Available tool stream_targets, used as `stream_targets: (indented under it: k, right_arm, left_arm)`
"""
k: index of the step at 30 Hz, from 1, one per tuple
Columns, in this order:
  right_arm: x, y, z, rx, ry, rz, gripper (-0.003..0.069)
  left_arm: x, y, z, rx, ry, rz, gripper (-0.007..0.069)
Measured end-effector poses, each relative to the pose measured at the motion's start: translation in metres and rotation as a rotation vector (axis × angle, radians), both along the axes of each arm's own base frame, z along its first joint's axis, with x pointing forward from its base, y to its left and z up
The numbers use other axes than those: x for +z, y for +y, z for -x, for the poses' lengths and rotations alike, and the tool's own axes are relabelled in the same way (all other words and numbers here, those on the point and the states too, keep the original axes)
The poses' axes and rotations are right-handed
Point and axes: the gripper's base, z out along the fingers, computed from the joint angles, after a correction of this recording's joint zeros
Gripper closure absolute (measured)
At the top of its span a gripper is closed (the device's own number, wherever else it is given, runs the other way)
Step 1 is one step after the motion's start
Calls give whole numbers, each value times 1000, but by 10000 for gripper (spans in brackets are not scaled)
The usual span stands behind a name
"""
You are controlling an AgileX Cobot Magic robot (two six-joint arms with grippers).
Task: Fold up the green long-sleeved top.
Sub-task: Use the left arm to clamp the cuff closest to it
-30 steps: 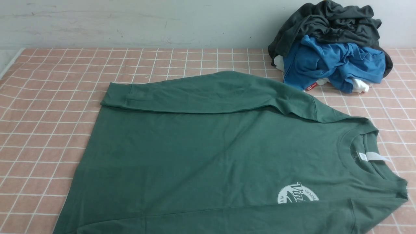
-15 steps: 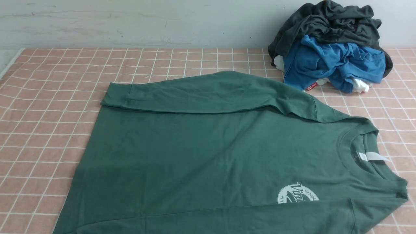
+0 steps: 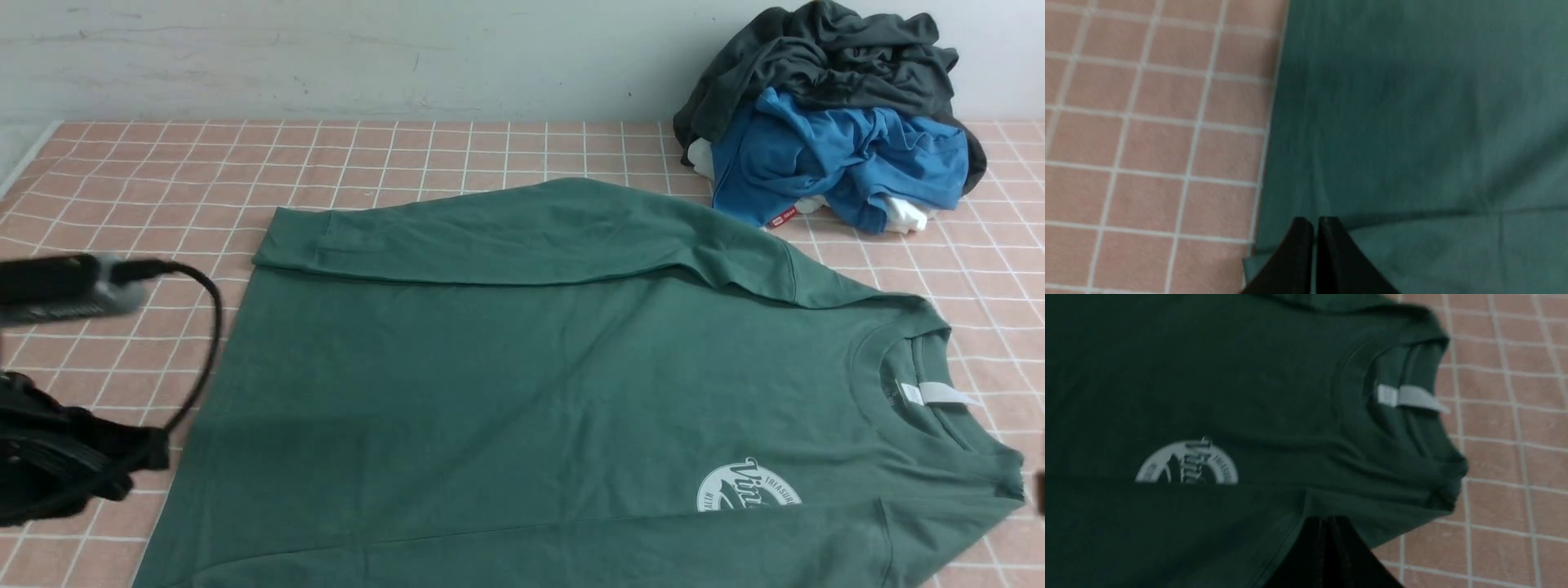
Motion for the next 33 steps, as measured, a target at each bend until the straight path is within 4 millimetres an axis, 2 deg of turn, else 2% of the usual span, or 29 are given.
stream_targets:
  k: [2,3,4,6,9,10,13,20,26,27,28,29,33]
  right_arm:
    - [-11,12,-7,94,67,10,671]
    - [-12,13,-9,110,73,18,671]
    - [-19,23,-16,179,88,25,671]
    - [-25,32,-25,234,78,33,671]
    - [-29,40,-32,263,67,34,670]
    - [-34,45,-36,276,79,32,669]
    - [-38,50,-37,290,101,23,669]
    - [-38,51,-37,293,100,15,669]
    - [-38,51,-37,293,100,15,669]
    - [-38,52,-37,292,99,13,669]
    - [-38,52,-37,292,99,13,669]
    - [-38,52,-37,292,99,13,669]
    - [-37,52,-38,291,90,12,669]
  left_arm:
    - [-20,-7,-12,-36,92,-17,566]
    - [-22,-8,-13,-45,100,-22,561]
    - [-38,-14,-21,-75,166,-43,517]
    - [-53,-22,-26,-87,228,-64,456]
    - [-62,-26,-29,-80,262,-85,390]
    - [-66,-28,-31,-70,263,-104,344]
    - [-71,-29,-35,-47,261,-115,310]
    - [-90,-31,-38,-37,338,-124,388]
    - [-91,-31,-38,-39,350,-127,466]
    - [-89,-31,-38,-42,339,-124,521]
    - [-89,-31,-38,-43,339,-124,521]
    - [-83,-30,-37,-43,312,-119,563]
    - [-48,-28,-26,-42,178,-94,622]
